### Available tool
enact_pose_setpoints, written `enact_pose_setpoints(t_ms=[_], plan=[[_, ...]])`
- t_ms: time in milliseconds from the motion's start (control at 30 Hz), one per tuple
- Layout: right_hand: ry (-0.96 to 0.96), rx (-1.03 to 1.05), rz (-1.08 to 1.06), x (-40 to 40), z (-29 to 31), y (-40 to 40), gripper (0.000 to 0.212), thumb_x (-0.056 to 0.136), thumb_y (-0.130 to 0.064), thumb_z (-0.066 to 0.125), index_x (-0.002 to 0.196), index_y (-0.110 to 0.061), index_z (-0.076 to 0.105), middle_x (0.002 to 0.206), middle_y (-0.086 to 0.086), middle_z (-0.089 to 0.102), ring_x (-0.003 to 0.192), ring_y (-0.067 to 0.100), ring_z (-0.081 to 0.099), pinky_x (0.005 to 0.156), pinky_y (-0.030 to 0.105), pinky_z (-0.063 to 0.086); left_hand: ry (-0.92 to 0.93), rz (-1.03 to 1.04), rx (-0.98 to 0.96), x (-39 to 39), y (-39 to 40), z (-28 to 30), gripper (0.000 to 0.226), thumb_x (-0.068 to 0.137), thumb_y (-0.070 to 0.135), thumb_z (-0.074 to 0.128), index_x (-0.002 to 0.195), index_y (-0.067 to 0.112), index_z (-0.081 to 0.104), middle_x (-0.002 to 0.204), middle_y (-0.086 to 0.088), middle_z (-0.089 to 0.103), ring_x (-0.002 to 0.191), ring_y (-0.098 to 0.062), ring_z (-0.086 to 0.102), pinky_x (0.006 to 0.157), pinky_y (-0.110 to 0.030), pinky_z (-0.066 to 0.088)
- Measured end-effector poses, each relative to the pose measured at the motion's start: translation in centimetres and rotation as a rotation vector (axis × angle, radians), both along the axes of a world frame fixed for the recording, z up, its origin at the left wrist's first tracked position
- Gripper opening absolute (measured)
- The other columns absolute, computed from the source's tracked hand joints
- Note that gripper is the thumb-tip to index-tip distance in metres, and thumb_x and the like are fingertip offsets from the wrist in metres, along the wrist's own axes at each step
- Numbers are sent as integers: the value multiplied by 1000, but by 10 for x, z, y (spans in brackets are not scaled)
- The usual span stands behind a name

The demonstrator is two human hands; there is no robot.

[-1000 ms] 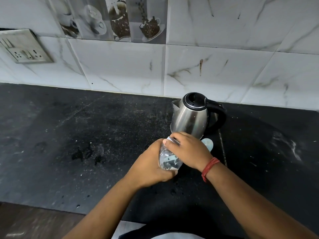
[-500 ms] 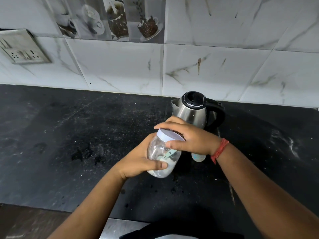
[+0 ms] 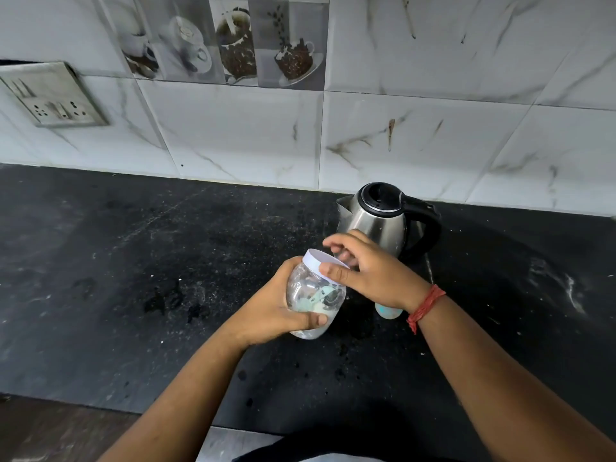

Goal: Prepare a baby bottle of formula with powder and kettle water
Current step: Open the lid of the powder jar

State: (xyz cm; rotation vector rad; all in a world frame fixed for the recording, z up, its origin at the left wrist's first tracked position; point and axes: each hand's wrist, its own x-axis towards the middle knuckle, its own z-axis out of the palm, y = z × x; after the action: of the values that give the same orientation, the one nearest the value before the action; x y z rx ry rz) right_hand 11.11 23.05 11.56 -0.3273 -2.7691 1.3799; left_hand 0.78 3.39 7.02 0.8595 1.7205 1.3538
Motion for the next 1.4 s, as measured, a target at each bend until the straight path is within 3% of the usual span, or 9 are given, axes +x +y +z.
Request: enact_pose_setpoints(t_ms=[67, 200, 367, 533, 700, 900, 1067, 1233, 1400], plan=[[-8, 12, -4, -2, -3, -1, 64, 79, -68, 62, 129, -29, 58, 121, -4, 57, 107, 9, 60, 99, 38, 53, 10, -6, -4, -2, 1, 0, 91, 71, 13, 89, 144, 29, 38, 130, -2, 65, 117, -16, 68, 95, -32, 57], [-8, -331, 81, 2, 0, 2, 58, 82, -26, 65, 137, -33, 48, 140, -4, 55, 131, 5, 52, 112, 30, 43, 32, -1, -27, -4, -1, -4, 95, 69, 21, 92, 145, 33, 37, 130, 2, 66, 119, -16, 67, 99, -37, 57], [-8, -85, -51, -3, -5, -3, 59, 89, -47, 70, 139, -25, 49, 122, -7, 57, 112, 9, 59, 104, 38, 50, 61, -11, -33, -4, 0, -5, 93, 71, 19, 91, 145, 34, 37, 128, 3, 66, 117, -15, 68, 98, -37, 57], [-21, -332, 49, -1, -3, 1, 62, 81, -22, 65, 139, -31, 45, 138, -4, 57, 129, 5, 54, 109, 27, 45, 67, -9, -49, -5, -1, -8, 96, 70, 21, 93, 146, 35, 36, 127, 7, 67, 116, -11, 67, 98, -34, 57], [-13, -190, -18, -4, -9, -1, 60, 89, -43, 71, 141, -26, 46, 129, -8, 57, 119, 7, 58, 108, 36, 49, 77, -17, -48, -4, -1, -10, 93, 74, 12, 91, 145, 35, 36, 126, 3, 66, 115, -13, 68, 94, -32, 57], [-21, -339, 51, -2, -9, 1, 66, 81, -23, 65, 141, -33, 40, 144, -5, 53, 134, 3, 50, 111, 25, 42, 85, -29, -51, -4, 0, -13, 91, 74, 13, 92, 143, 38, 37, 126, 5, 66, 116, -13, 67, 97, -34, 57], [-44, -109, -33, -6, -13, -1, 63, 88, -54, 69, 142, -29, 46, 125, -9, 57, 113, 4, 59, 104, 39, 52, 92, -27, -42, -5, 1, -14, 94, 71, 19, 92, 145, 36, 36, 126, 4, 66, 116, -14, 68, 95, -36, 58], [-7, -348, 1, -5, -10, 0, 65, 83, -37, 66, 141, -37, 38, 140, -6, 55, 131, 3, 51, 111, 27, 43, 108, -28, -44, -5, 2, -13, 91, 73, 18, 92, 140, 43, 37, 123, 11, 67, 115, -11, 68, 96, -35, 58], [-52, -144, -19, -7, -13, 0, 69, 83, -58, 71, 141, -31, 46, 127, -12, 60, 116, 1, 59, 104, 35, 52, 111, -19, -30, -5, 1, -13, 92, 73, 16, 91, 143, 39, 36, 125, 7, 66, 115, -12, 68, 93, -33, 58]])
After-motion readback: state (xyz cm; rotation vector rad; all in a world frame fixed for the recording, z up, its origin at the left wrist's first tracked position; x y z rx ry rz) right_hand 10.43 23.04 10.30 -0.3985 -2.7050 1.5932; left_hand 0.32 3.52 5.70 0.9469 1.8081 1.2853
